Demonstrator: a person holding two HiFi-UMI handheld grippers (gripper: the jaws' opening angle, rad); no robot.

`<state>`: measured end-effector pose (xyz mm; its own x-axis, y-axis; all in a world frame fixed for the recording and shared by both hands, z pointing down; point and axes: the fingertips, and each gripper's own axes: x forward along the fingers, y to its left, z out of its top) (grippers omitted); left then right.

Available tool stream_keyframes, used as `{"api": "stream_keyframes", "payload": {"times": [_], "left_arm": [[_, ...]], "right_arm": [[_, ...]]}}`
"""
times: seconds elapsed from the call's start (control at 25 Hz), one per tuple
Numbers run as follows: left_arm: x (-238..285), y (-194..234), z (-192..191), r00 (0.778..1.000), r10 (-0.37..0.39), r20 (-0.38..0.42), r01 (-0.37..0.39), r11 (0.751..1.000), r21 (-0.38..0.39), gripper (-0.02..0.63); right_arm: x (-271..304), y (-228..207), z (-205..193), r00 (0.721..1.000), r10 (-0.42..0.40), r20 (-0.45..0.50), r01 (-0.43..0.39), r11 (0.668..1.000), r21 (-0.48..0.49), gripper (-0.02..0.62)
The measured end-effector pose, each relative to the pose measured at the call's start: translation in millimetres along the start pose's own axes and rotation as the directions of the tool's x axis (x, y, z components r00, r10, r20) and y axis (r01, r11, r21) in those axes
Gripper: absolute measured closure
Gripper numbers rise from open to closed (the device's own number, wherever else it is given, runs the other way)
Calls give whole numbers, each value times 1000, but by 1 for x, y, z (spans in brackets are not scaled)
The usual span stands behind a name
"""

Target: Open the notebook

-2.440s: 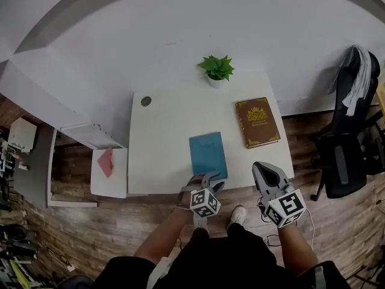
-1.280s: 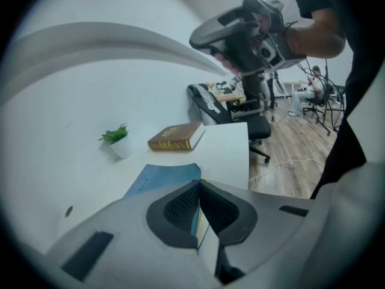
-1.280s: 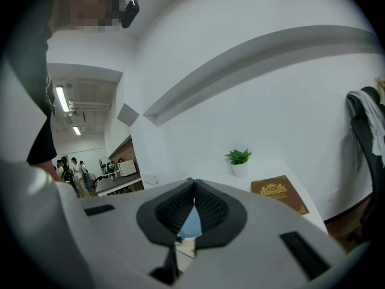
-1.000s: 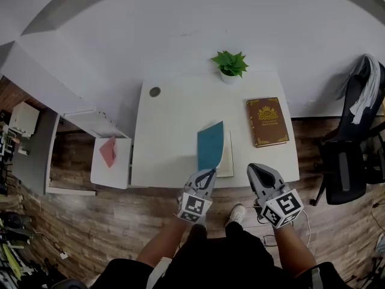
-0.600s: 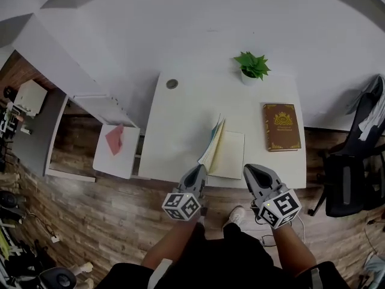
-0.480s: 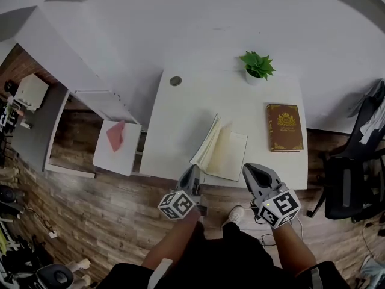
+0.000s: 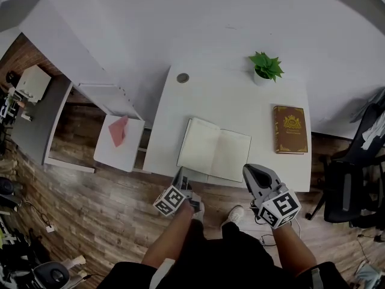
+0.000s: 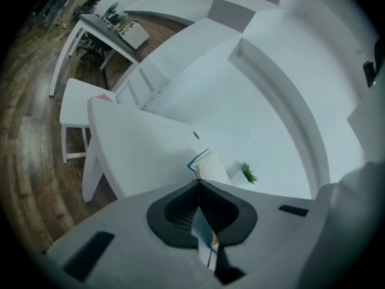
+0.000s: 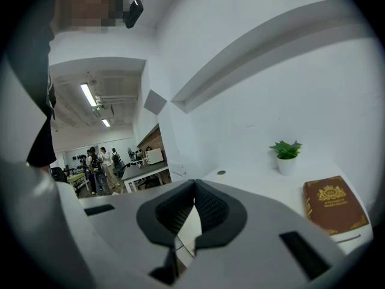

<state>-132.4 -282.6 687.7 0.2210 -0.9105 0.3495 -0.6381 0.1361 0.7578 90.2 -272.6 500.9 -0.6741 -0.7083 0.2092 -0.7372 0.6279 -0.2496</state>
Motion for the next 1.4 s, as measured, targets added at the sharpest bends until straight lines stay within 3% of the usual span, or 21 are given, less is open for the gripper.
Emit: {"api": "stream_keyframes", "payload": {"times": [0.2,0.32,0.36,0.4,0.48,0.6,0.76,0.96,1.24,1.32,1.4], "left_arm": [[-4,15,-14,997,53,-49,-50,997,52,600],[-8,14,-13,995,76,-57,-63,977,203,597],[-13,14,-11,995,87,-55,-70,963,261,560],[-19,13,-6,994,99,-47,-79,947,313,479],[-30,7,9,994,111,-15,-96,909,407,439],[-35,-28,32,999,32,15,-35,832,553,453],[-33,-100,48,990,-138,9,92,706,702,514],[-30,-170,47,964,-263,-22,180,595,783,583],[-40,-235,17,898,-392,-202,379,454,806,600],[-42,-241,13,888,-405,-217,395,432,811,600],[-43,-245,14,886,-412,-212,395,431,812,600]], "right_arm": [[-1,-2,-6,1000,-13,-8,13,1000,1,592],[-1,-4,-7,1000,-25,-8,25,1000,-3,594],[-2,-4,-7,999,-31,-7,31,999,-7,594],[-3,-4,-7,999,-39,-5,39,999,-12,593],[-4,-5,-6,999,-53,-2,53,998,-20,594],[-6,-7,-3,998,-67,8,67,997,-27,593],[-9,-10,5,995,-93,33,94,995,-37,594],[-16,-13,17,989,-121,80,126,990,-59,594],[-31,-15,30,968,-230,101,246,950,-194,594],[-36,-15,37,962,-246,119,266,942,-205,594],[-40,-18,43,957,-256,136,281,936,-213,594]]}}
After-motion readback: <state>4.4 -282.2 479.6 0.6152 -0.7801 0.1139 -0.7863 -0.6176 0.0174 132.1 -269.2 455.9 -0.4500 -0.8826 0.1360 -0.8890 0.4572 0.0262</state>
